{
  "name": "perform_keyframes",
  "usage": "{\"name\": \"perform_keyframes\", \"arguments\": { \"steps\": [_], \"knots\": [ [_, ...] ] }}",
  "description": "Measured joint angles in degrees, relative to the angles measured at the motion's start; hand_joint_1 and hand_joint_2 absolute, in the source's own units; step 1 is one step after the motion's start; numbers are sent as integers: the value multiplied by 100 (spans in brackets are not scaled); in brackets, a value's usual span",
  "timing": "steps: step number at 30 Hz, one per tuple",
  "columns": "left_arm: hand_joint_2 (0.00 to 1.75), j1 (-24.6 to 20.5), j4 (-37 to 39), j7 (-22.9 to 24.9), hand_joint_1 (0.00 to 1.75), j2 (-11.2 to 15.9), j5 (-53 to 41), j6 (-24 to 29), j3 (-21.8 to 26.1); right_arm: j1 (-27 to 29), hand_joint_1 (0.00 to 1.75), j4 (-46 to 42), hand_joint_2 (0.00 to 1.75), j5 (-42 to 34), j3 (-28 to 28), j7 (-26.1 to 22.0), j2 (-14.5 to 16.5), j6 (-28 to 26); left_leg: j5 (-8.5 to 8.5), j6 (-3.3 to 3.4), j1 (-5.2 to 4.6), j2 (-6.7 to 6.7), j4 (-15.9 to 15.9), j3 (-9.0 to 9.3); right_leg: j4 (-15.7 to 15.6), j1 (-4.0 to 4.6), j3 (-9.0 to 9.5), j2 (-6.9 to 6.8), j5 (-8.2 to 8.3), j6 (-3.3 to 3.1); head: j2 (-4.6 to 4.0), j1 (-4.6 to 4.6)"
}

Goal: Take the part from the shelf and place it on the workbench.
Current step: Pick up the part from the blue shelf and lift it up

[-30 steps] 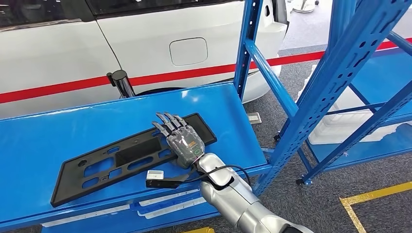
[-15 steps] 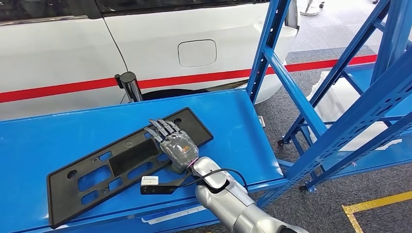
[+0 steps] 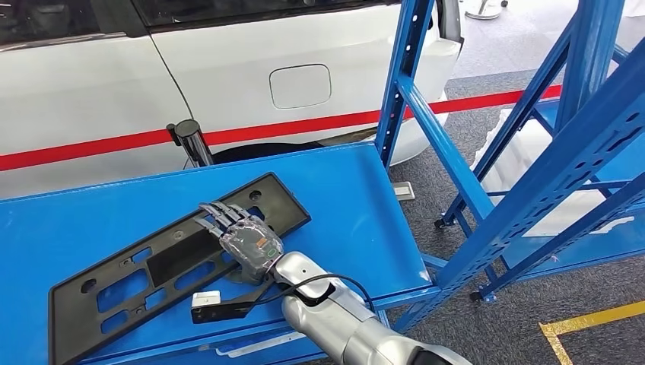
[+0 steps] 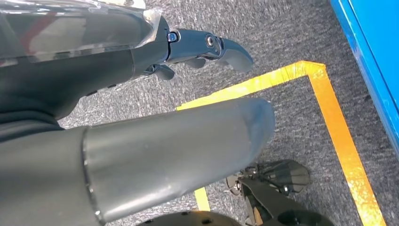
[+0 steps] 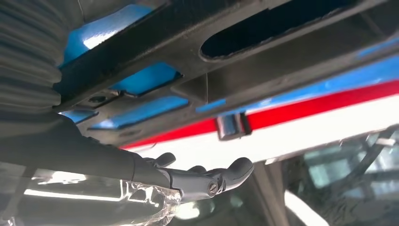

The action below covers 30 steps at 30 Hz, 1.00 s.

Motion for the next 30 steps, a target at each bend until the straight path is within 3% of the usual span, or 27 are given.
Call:
{"name": "perform_keyframes", "arguments": {
  "steps": [6, 12, 21, 30],
  "knots": [
    [0, 0, 0, 1, 0, 6, 4, 3, 1, -232, 0, 73, 175, -317, 252, -298, 27, 946, -12, -36, 2, 13, -4, 35, 0, 6, 35, 8, -7, -35, 0, 1],
    [0, 0, 0, 14, 0, 6, -3, 29, 1, -276, 0, -117, 175, -503, 491, -364, -23, 1248, -12, -36, -1, 13, -4, 48, 0, 4, 43, 8, -7, -35, 0, 1],
    [0, 1, 0, 32, 0, 4, -3, 70, 2, -198, 0, -706, 175, -72, 713, 152, -248, 940, -12, -36, -3, 12, -2, 44, 0, 1, 39, 6, -7, -34, 0, 1],
    [0, 1, 0, 32, 0, 4, -3, 79, 3, 45, 0, -1697, 175, 406, 554, 576, -621, 491, -13, -36, -4, 11, -2, 34, -1, 0, 30, 6, -7, -34, 0, 1]
  ]
}}
